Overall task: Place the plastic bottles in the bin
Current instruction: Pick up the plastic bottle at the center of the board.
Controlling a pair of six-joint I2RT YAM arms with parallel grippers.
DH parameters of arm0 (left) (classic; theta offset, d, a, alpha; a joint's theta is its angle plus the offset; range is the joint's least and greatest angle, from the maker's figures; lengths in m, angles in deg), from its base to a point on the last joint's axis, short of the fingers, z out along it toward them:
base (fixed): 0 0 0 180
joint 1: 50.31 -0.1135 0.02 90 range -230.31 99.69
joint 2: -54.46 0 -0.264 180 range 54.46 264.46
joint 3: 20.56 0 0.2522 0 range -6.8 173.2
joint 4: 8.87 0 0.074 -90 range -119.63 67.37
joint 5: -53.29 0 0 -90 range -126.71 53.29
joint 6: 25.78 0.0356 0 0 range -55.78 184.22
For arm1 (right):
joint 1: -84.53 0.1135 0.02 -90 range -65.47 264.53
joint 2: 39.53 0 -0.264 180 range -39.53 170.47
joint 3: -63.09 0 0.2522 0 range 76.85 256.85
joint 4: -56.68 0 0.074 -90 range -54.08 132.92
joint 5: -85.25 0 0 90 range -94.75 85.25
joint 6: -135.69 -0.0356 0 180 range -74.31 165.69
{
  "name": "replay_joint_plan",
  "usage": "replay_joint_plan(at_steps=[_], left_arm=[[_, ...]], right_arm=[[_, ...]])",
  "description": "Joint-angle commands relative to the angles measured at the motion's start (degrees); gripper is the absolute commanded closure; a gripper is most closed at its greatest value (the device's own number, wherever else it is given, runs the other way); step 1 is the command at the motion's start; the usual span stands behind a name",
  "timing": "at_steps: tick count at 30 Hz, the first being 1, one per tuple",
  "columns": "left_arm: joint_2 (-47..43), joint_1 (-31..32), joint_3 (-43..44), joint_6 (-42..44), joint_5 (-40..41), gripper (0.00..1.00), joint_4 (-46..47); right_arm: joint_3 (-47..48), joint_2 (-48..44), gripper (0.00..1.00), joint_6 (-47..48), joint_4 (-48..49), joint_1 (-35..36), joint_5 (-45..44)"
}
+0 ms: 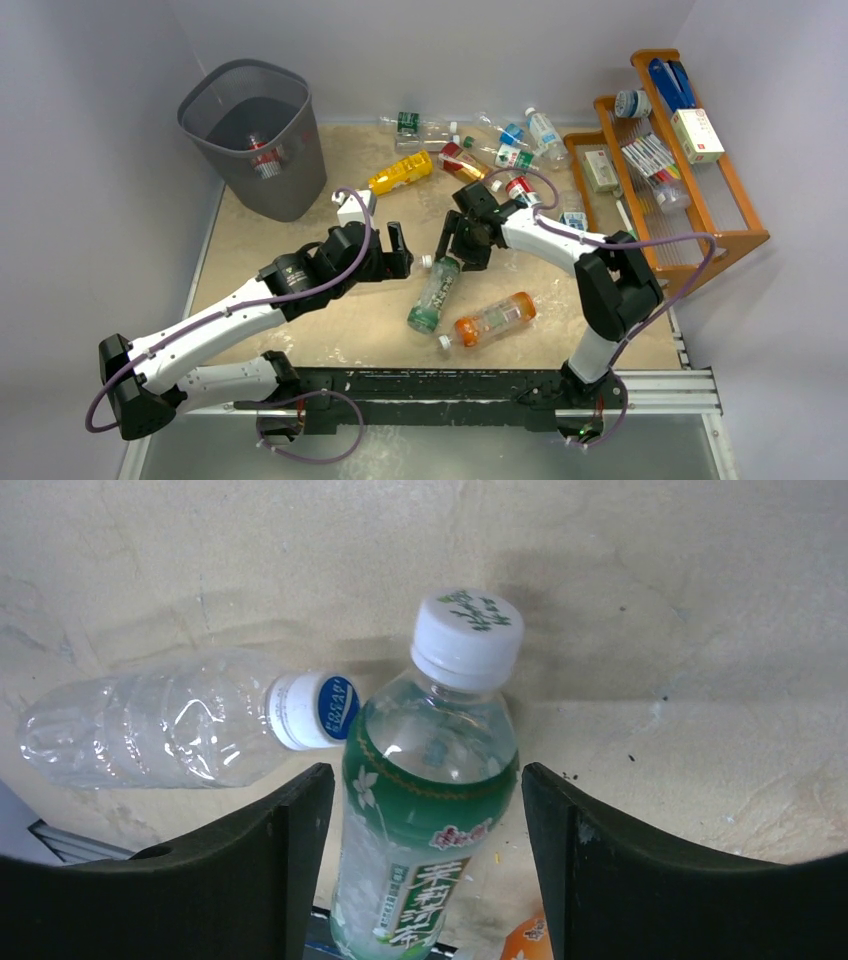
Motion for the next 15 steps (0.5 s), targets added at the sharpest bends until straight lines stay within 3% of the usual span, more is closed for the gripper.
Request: replay_joint_plan(at_steps=[1, 8, 15], left_arm=[[-0.51, 0.66, 2.16, -1.16, 0.81, 0.11, 2.34], [-1.19, 0.93, 2.58, -1.62, 1.20, 0.11, 1.82], [-1.64, 1.05, 2.41, -1.67, 1.00, 0.11, 1.45]], right_arm=[[5.03, 2.62, 0.29, 3.56, -3.17, 1.48, -0.25], [8.00, 5.78, 0.29, 4.44, -5.65, 2.08, -0.67], [8.12, 5.75, 0.60, 5.68, -6.11, 2.07, -0.54]])
